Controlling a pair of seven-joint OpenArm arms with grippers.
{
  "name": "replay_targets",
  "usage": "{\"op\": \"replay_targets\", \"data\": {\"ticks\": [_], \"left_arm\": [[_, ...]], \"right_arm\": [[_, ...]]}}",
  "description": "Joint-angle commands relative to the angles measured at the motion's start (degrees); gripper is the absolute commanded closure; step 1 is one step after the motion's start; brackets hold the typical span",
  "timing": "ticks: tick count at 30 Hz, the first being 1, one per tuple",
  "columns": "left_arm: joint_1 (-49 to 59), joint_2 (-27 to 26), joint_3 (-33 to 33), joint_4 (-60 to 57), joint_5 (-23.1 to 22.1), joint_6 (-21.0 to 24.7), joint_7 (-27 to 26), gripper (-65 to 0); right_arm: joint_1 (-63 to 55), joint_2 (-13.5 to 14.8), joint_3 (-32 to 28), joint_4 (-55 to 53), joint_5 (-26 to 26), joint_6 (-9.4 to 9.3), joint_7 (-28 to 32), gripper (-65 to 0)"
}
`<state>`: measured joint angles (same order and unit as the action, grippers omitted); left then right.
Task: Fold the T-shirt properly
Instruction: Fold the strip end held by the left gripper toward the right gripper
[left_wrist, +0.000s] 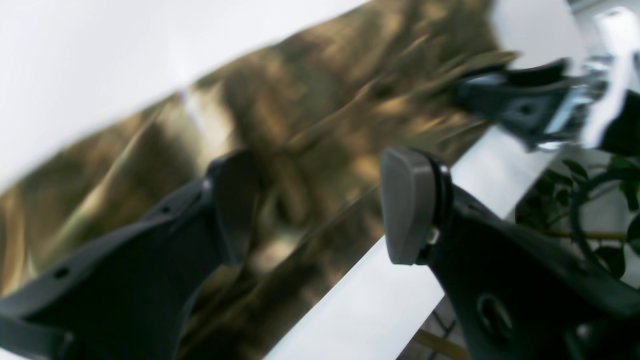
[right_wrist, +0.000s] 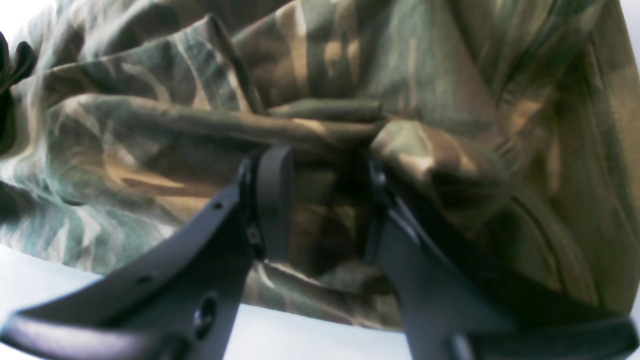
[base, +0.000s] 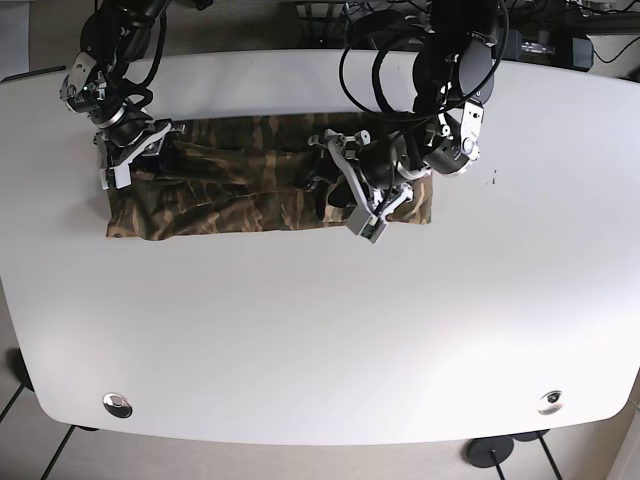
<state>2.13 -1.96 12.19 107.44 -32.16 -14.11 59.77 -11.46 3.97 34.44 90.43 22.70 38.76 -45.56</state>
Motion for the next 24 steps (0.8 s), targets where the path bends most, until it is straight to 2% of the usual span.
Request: {"op": "replay_targets", "data": {"ticks": [1, 3, 7, 8, 11, 13, 14, 18, 24], "left_arm": [[-1.91, 0.15, 0.78, 3.02, -1.2, -2.64, -1.09, -37.2], [-2.26, 0.15, -0.62, 5.49, -1.2, -4.66, -1.09, -37.2], [-1.74, -0.99, -12.41, 6.54, -1.29, -5.1, -1.17, -35.7], [-1.65, -1.78, -13.55, 6.54, -1.29, -5.1, -1.17, -32.9], [0.9, -5.03, -15.92, 4.96, -1.2, -5.1, -1.26, -18.1], [2.04, -5.82, -16.62, 3.9, -1.2, -5.1, -1.26, -11.7], [3.19, -6.62, -16.62, 3.64, -1.11, -5.1, -1.26, -8.3], [6.44, -6.97, -15.75, 3.46, 2.32, -5.45, -5.13, -7.2], [6.44, -7.23, 0.52, -0.49, 5.22, -5.63, -6.1, -7.1]], "right_arm": [[-0.01, 0.38, 0.07, 0.34, -0.68, -0.39, -1.08, -19.5], [-0.01, -0.05, 0.07, 0.6, -0.68, -0.39, -1.08, -19.5], [-0.1, -0.58, 0.07, 0.6, -0.68, -0.3, -1.16, -19.5], [-0.1, -0.67, 0.07, 0.6, -0.68, -0.3, -1.16, -19.5], [-0.1, -0.76, 0.07, 0.6, -0.68, -0.3, -1.16, -19.5], [-0.1, -0.76, 0.07, 0.6, -0.68, -0.3, -1.16, -19.5], [-0.1, -0.76, 0.07, 0.6, -0.68, -0.3, -1.16, -19.5], [-0.1, -0.76, 0.07, 0.6, -0.68, -0.3, -1.16, -19.5], [-0.1, -0.76, 0.07, 0.6, -0.68, -0.3, -1.16, -19.5]]}}
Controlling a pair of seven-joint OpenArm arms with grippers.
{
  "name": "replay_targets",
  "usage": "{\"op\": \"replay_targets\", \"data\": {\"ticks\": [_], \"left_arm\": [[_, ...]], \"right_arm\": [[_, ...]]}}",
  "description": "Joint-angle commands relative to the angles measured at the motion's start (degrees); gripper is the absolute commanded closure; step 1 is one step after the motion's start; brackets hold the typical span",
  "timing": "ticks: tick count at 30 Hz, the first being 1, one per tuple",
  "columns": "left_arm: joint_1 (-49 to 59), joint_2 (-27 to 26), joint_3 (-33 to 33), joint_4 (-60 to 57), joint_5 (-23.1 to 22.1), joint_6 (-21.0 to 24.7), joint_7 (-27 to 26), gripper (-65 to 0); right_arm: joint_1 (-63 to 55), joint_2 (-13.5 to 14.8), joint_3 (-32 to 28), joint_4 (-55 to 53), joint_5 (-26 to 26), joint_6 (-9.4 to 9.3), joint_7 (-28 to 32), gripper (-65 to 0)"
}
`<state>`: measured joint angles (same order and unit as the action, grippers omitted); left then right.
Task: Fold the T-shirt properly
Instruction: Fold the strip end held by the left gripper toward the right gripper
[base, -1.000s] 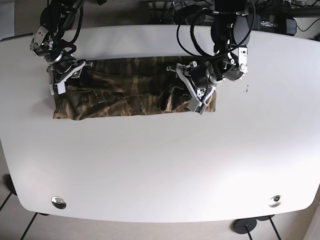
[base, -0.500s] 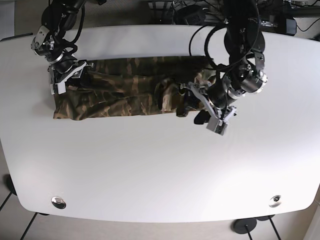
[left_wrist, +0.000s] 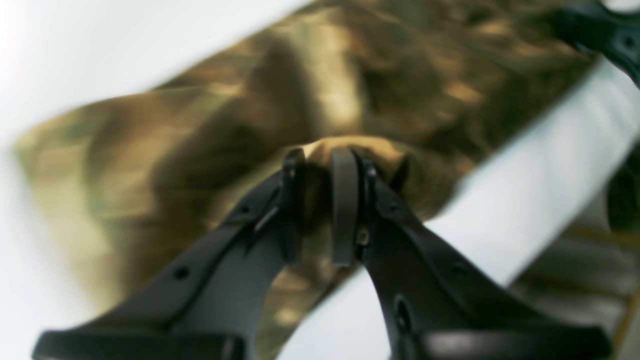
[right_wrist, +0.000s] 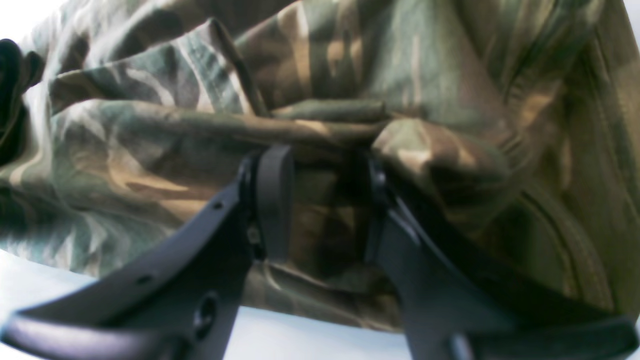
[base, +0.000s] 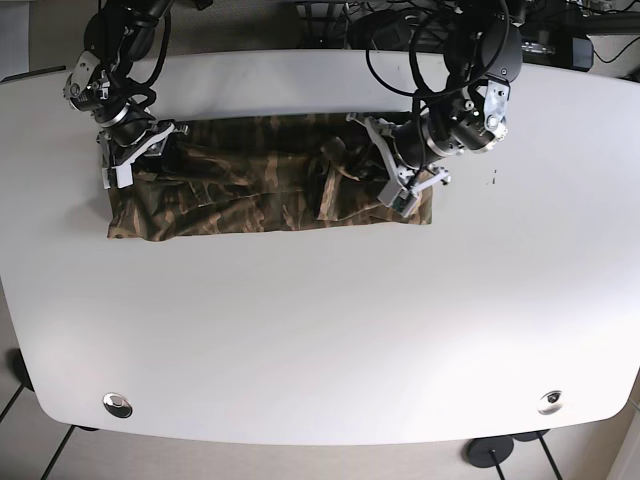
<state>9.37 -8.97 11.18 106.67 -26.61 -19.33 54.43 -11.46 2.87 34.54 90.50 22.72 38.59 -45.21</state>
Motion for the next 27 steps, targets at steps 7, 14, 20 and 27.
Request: {"op": "replay_targets", "data": {"ticks": [7, 14, 20, 27], "left_arm": [[-3.87, -4.43, 10.93, 3.35, -0.69, -7.61, -0.85, -6.9], [-2.55, -1.45, -7.8, 6.78, -0.51, -17.2, -0.76, -7.2], [-2.64, -1.71, -2.61, -1.49, -0.07, -17.2, -0.85, -7.2], [-2.82, -1.09, 9.52, -7.46, 4.59, -17.28, -8.85, -7.1]], "right_arm": [[-0.1, 0.33, -0.04, 0.53, -0.7, -0.13, -1.51, -19.5], [-0.1, 0.25, -0.04, 0.62, -0.7, -0.13, -1.51, -19.5], [-0.1, 0.25, 0.05, 0.53, -0.7, -0.13, -1.51, -19.5], [0.08, -0.63, -0.04, 0.45, -0.7, -0.13, -1.51, -19.5]]}}
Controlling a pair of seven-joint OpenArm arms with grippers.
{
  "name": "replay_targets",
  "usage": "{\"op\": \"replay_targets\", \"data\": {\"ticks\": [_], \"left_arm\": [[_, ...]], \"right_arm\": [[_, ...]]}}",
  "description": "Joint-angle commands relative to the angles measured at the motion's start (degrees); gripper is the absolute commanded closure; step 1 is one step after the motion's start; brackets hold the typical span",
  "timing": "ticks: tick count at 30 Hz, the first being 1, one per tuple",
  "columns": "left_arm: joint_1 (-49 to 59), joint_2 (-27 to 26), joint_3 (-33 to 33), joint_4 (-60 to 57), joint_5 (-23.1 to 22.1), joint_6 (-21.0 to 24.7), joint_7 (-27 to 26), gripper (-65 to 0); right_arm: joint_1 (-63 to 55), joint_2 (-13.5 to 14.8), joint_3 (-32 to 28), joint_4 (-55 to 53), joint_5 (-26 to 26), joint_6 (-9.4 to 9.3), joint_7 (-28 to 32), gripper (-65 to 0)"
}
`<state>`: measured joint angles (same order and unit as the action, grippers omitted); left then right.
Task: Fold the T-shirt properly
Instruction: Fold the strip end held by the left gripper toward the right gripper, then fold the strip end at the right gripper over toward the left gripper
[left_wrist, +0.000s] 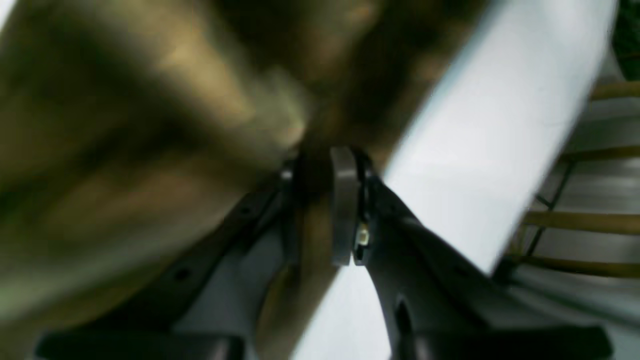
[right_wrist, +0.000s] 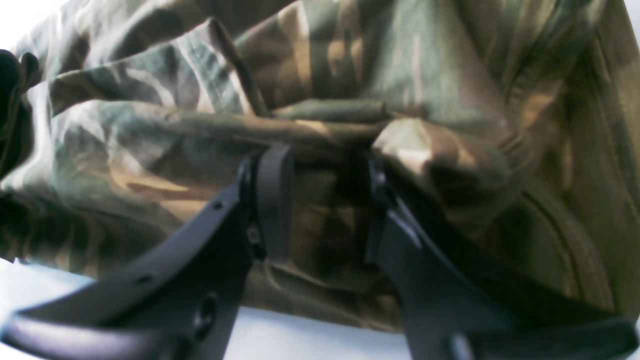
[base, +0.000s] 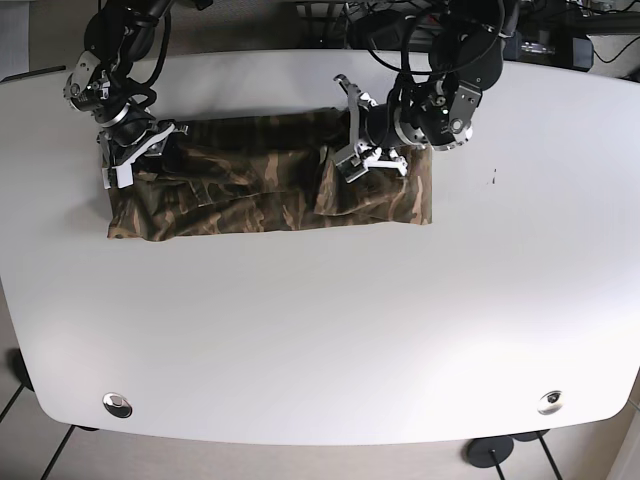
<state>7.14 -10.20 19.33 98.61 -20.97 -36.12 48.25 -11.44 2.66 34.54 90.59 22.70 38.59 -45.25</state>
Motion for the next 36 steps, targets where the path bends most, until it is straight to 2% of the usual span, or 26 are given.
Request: {"op": "replay_targets", "data": {"ticks": [1, 4, 7, 9, 12, 17, 21, 23, 25, 29, 32, 33, 34, 36], "left_arm": [[-0.76, 0.13, 2.87, 0.16, -0.96, -0.41, -3.81, -7.2], [-3.58, 0.39, 5.33, -3.44, -1.23, -0.41, -3.63, -7.2], [-4.28, 0.13, 3.66, 1.74, -1.58, -0.5, -3.63, -6.9], [-2.7, 0.04, -1.62, 7.99, -1.58, -0.5, -3.72, -7.1], [-1.64, 0.39, -12.43, 9.83, -1.4, -0.5, -3.72, -7.4], [-1.64, 0.13, -21.13, 3.06, -1.23, -0.67, -3.81, -7.4], [-1.73, -0.13, -22.19, -4.59, -0.52, -0.85, -4.16, -7.1], [-1.99, -0.05, -21.84, -11.09, 1.24, -0.85, -6.97, -6.9], [-2.08, -0.05, -21.66, -12.5, 1.32, -0.85, -10.23, -6.9], [-1.55, -0.05, -22.01, -4.94, 1.24, -0.94, -10.05, -6.9], [1.44, -0.57, -22.19, 3.41, 1.32, -0.94, -9.79, -6.9], [2.58, -1.89, -22.19, 5.96, 1.32, -0.94, -8.91, -6.9], [3.28, -2.16, -22.19, 6.76, 1.32, -0.94, -8.47, -6.9], [4.86, -2.51, -22.28, 7.37, 1.24, -0.94, -8.56, -6.9]], "right_arm": [[0.06, -0.77, -0.04, 0.45, -0.68, -0.13, -1.47, -19.5], [0.15, -1.03, -0.04, 0.45, -0.68, -0.13, -1.47, -19.5], [0.15, -1.12, -0.04, 0.45, -0.68, -0.13, -1.47, -19.5], [0.15, -1.12, -0.04, 0.45, -0.68, -0.13, -1.47, -19.5], [0.32, -1.12, -0.04, 0.45, -0.68, -0.13, -1.47, -19.5], [0.41, -1.12, -0.04, 0.45, -0.68, -0.13, -1.47, -19.5], [0.41, -1.12, -0.04, 0.53, -0.68, -0.13, -1.47, -19.5], [0.5, -1.12, -0.04, 1.06, -0.68, -0.13, -1.47, -19.5], [0.5, -1.21, -0.04, 3.7, -0.59, -0.13, -1.47, -19.5], [0.06, -1.91, 0.22, 9.15, 5.04, -0.21, -2.0, -20.0], [0.58, 0.38, 3.04, 13.72, 11.54, -0.65, -8.15, -20.3], [2.52, 1.17, 5.94, 13.72, 15.76, -0.74, -11.58, -24.3], [4.01, 2.05, 8.4, 13.37, 17.87, -0.83, -14.13, -30.0], [6.83, 3.72, 13.32, 11.08, 20.6, -0.83, -19.05, -45.2]]}}
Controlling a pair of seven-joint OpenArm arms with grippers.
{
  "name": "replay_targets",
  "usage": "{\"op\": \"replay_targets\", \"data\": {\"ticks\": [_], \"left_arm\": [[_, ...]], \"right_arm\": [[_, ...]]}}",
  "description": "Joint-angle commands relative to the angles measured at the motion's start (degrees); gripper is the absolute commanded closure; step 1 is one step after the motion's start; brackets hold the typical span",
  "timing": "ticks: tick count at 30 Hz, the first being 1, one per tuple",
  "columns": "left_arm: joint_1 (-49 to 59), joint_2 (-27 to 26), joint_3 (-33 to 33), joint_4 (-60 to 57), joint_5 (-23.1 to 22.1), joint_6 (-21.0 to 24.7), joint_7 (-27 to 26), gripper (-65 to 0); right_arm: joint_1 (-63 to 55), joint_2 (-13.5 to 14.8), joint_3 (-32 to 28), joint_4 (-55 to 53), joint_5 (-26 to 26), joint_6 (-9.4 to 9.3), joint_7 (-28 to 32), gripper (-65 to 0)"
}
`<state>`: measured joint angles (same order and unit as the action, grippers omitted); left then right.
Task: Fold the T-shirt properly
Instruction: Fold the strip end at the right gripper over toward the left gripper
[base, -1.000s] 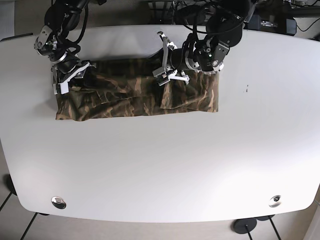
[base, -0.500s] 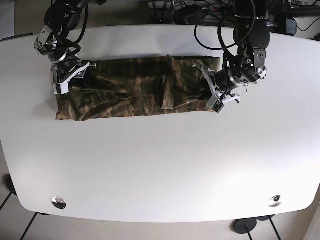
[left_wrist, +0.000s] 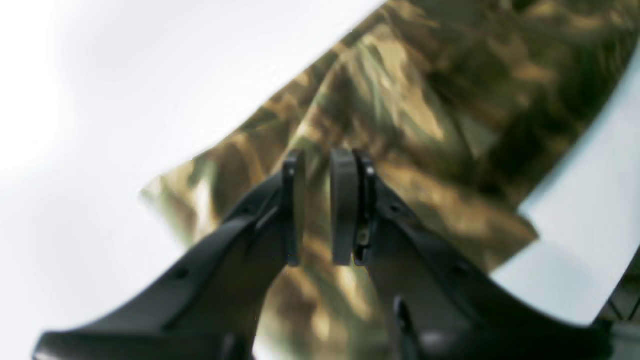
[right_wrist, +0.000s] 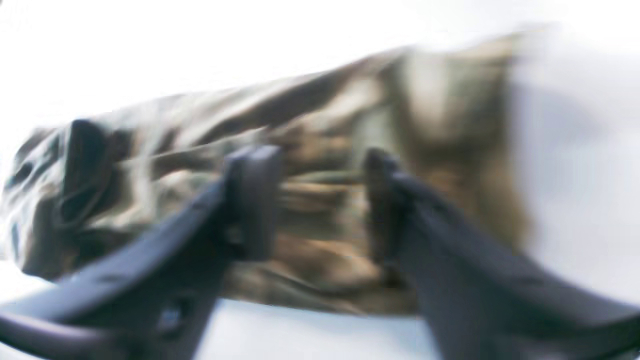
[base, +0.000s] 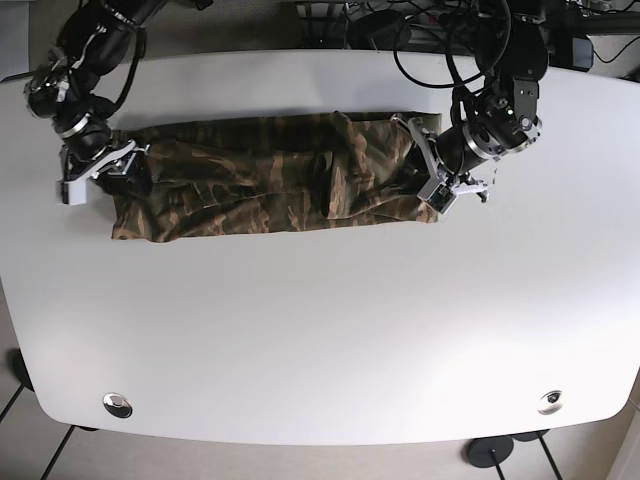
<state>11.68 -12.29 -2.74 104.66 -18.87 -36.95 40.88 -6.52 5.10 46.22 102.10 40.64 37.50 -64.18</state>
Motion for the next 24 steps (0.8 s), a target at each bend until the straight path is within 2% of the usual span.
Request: {"op": "replay_targets", "data": {"ticks": [1, 3, 4, 8, 11, 13, 15, 18, 21, 22, 24], "left_arm": [[1.2, -0.41, -0.73, 1.32, -0.86, -0.11, -1.19, -6.9], [2.95, -0.41, -3.1, 1.05, -0.86, -0.98, -1.19, -6.9], [3.66, -0.41, -3.98, 0.79, -0.86, -2.66, -1.19, -6.9], [4.45, -0.41, -7.15, -5.01, -0.51, -3.05, -1.45, -6.8], [4.27, -0.41, -8.11, -10.29, -0.69, -3.05, -1.54, -6.8], [4.27, -0.41, -8.2, -10.11, -0.77, -3.05, -1.54, -6.8], [4.36, -0.41, -8.2, -8.62, -0.77, -3.05, -1.45, -6.8], [4.36, -0.41, -8.2, -7.65, -0.69, -3.05, -1.28, -6.8], [4.36, -0.41, -8.2, -7.83, -0.6, -3.05, -1.28, -6.8], [4.36, -0.41, -8.2, -7.83, -0.6, -3.05, -1.28, -6.8], [4.36, -0.23, -8.2, -8.09, -0.6, -3.05, -1.28, -6.8]], "right_arm": [[3.67, 1.89, 3.85, -2.1, 3.44, 0.26, -1.62, -51.0], [5.95, 4.35, 7.45, -6.94, 4.15, 0.35, -2.5, -58.7], [6.83, 5.67, 8.42, -9.67, 4.24, 0.35, -2.59, -59.0], [9.65, 10.76, 10.27, -23.29, 4.24, 0.61, -2.5, -59.0], [10.26, 12.87, 9.92, -30.76, 4.24, 0.88, -2.32, -59.0], [10.0, 11.91, 9.74, -31.2, 4.24, 0.88, -2.32, -59.0], [9.65, 8.83, 9.48, -30.94, 4.15, 0.88, -2.76, -59.0], [7.18, 6.19, 2.35, -29.27, 4.32, 0.88, -2.32, -59.0], [5.69, 2.32, 0.16, -25.23, 3.88, 0.35, -1.18, -58.7], [5.6, 1.89, 0.16, -24.87, 3.8, 0.35, -0.65, -56.4], [5.6, 2.06, 0.16, -25.05, 3.8, 0.35, 0.14, -39.6]]}}
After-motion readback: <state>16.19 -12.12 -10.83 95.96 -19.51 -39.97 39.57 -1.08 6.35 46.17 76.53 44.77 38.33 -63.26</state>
